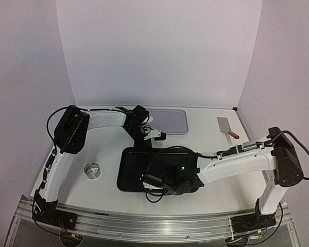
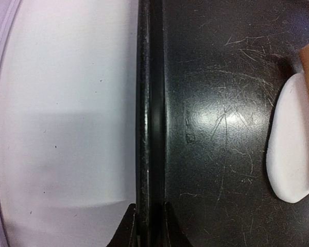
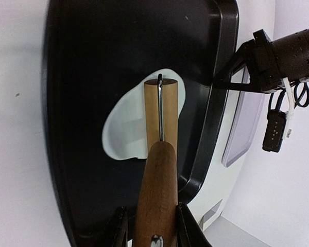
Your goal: Roll out the dumpling wrappers from the dough
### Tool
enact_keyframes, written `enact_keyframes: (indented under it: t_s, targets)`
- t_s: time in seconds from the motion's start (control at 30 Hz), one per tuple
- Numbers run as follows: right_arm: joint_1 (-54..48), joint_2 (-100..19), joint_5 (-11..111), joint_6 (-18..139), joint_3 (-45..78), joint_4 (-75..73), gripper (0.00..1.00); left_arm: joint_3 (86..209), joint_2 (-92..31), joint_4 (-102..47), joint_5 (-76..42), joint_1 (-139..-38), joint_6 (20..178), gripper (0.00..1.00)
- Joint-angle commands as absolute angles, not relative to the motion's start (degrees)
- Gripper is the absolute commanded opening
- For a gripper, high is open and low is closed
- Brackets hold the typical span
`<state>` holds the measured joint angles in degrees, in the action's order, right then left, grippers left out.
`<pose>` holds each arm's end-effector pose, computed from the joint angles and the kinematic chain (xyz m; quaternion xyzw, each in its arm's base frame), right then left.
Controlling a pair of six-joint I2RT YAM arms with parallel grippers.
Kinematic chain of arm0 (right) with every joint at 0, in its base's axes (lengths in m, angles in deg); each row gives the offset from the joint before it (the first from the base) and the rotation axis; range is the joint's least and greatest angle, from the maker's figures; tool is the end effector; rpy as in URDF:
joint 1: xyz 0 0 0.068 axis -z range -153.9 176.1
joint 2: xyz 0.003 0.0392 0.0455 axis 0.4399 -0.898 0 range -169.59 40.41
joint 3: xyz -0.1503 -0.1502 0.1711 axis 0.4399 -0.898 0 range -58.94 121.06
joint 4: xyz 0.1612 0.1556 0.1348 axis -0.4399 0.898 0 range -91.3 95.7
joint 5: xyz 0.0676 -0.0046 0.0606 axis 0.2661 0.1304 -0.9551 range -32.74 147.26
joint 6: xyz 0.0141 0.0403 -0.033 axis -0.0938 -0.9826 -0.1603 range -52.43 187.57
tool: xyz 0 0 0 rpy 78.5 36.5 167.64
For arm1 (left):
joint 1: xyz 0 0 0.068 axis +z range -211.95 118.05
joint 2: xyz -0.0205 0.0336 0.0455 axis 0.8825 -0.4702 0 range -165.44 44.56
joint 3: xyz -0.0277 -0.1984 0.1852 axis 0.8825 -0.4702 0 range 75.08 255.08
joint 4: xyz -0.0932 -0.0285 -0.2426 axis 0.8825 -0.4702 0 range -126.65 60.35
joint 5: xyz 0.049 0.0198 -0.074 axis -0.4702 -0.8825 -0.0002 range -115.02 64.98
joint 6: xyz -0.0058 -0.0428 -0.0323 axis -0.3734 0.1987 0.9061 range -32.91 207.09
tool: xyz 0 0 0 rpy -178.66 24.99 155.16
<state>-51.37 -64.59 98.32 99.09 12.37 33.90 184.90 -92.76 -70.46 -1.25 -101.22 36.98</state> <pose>0.1012 0.3480 0.1885 -0.7121 0.5870 -0.2504 0.2926 0.3768 -0.3266 0.1335 0.7034 0.6560 -0.1840 0.2025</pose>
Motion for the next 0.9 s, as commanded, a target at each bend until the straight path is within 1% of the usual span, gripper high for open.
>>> enact_keyframes:
  t_s: [0.0,0.13,0.33,0.53,0.77,0.87]
  targets:
    - [-47.7,-70.9,81.8,102.3,12.2,38.4,0.0,183.2,-94.5,-69.5,-8.7,-100.9,35.1,0.0]
    - [-52.3,-68.4,80.9,98.8,7.3,38.8,0.0,183.2,-94.4,-69.4,-8.5,-100.9,35.0,0.0]
    - [-59.3,-65.1,80.0,89.0,4.0,45.1,0.0,183.2,-95.0,-69.1,-8.0,-100.9,35.3,0.0]
    - [-59.3,-60.6,86.1,89.6,4.2,47.8,0.0,182.8,-95.0,-69.1,-7.9,-100.9,35.4,0.0]
    - [-58.3,-53.4,94.6,94.7,10.4,50.1,0.0,183.0,-94.9,-69.0,-8.0,-100.9,35.4,0.0]
    - [-54.8,-53.1,95.4,96.4,15.0,50.1,0.0,183.1,-94.9,-68.9,-8.1,-100.9,35.5,0.0]
